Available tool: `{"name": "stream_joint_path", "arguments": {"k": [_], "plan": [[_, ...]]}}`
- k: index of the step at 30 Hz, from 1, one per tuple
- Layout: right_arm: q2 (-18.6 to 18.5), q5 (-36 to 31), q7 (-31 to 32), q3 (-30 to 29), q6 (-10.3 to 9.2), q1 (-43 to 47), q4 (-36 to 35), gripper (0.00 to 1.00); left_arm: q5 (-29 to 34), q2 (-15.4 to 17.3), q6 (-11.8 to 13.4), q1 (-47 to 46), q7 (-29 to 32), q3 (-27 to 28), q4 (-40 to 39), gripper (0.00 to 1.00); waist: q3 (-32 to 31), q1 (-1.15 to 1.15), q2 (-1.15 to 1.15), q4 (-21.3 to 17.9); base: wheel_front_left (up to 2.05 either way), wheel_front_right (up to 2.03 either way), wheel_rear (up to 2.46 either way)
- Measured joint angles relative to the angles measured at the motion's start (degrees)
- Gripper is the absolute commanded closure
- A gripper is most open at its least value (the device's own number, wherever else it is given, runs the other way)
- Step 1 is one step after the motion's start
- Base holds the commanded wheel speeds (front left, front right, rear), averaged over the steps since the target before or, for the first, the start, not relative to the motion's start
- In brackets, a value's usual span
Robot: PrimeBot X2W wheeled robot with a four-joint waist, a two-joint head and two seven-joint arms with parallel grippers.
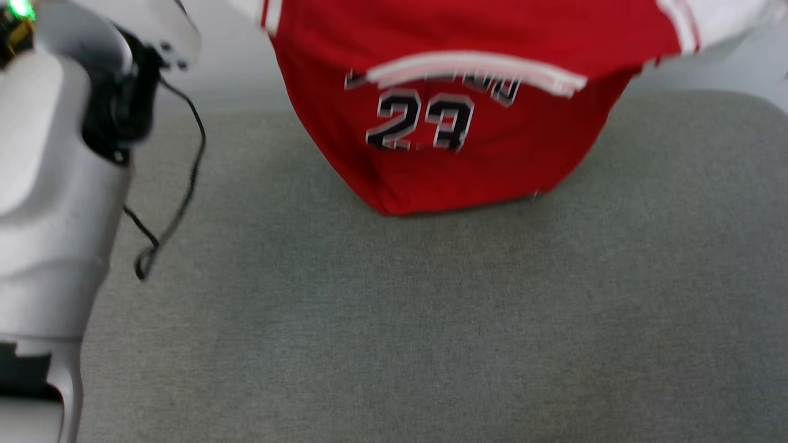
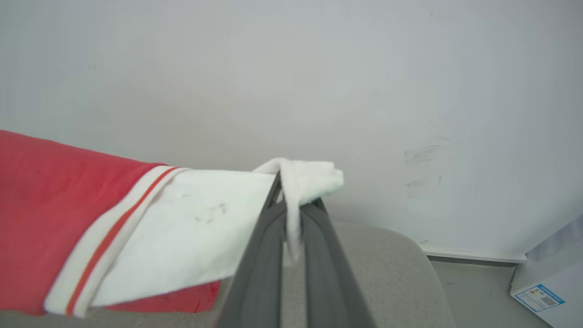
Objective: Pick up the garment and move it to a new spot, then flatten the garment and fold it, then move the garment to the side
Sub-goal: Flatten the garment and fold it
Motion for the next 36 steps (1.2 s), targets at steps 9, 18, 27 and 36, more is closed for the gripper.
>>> {"name": "stream_joint_path", "arguments": {"k": [9,18,27,36], "plan": [[0.12,-3.1,-10.76,2.15,0.01,-18.68,6.46,1.0,3.08,-1.02,-2.29,-17.45,-5.81,0.71,8.66,1.0,9.72,0.01,0.0,-0.95,0.0,0.0,0.0],[-1.31,-2.7,-18.13,7.04,0.01,-30.23,11.1,1.0,3.55,-1.92,-4.9,-25.85,-11.76,1.6,13.6,1.0,17.62,0.02,0.0,-1.39,0.0,0.0,0.0],[-0.81,2.26,-21.63,14.25,0.0,-33.0,16.61,1.0,3.33,-3.7,-7.44,-26.52,-14.97,0.9,21.08,1.0,24.0,0.02,0.0,-0.65,0.0,0.0,0.0],[2.21,9.38,-26.62,20.45,0.0,-27.25,23.4,1.0,0.93,-6.78,-10.7,-21.13,-18.01,0.87,30.28,1.0,22.89,0.01,0.0,0.04,0.0,0.0,0.0]]}}
